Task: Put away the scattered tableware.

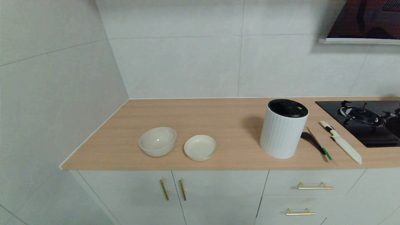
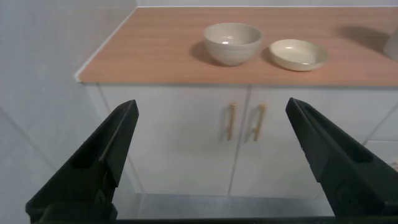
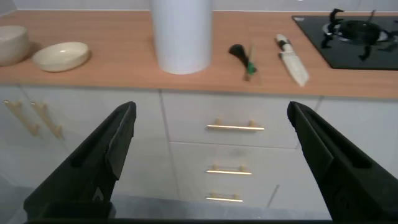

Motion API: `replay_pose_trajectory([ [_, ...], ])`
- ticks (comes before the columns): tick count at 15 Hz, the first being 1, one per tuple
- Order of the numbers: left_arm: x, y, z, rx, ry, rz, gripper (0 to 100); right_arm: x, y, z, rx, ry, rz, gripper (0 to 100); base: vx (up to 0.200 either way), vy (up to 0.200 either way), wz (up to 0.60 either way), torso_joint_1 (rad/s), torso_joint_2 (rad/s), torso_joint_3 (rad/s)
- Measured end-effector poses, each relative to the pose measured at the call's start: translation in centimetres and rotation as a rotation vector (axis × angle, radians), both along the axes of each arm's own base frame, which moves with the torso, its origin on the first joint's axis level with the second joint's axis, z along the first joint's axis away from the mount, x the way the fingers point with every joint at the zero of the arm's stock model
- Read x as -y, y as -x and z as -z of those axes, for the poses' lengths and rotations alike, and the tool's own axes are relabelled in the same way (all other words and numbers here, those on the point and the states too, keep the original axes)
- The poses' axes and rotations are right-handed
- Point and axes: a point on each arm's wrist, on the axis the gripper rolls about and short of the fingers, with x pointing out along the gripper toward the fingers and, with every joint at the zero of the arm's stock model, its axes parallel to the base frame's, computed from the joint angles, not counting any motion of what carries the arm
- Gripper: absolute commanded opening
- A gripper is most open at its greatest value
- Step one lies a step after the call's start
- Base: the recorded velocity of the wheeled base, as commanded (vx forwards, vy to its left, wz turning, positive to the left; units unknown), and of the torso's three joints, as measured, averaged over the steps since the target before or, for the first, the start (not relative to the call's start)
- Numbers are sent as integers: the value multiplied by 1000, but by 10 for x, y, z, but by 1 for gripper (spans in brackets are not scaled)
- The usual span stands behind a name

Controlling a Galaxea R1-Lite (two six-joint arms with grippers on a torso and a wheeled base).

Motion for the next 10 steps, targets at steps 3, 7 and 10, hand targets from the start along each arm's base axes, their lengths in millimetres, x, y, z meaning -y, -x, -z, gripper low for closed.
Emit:
replay_pose_trajectory([
  [3,0,0,0,0,0,0,100,0,0,0,0,0,0,100,0,200,0,2,1,-9],
  [7,0,0,0,0,0,0,100,0,0,0,-1,0,0,100,0,200,0,5,4,7],
  [10,0,0,0,0,0,0,100,0,0,0,0,0,0,100,0,200,0,4,1,5],
])
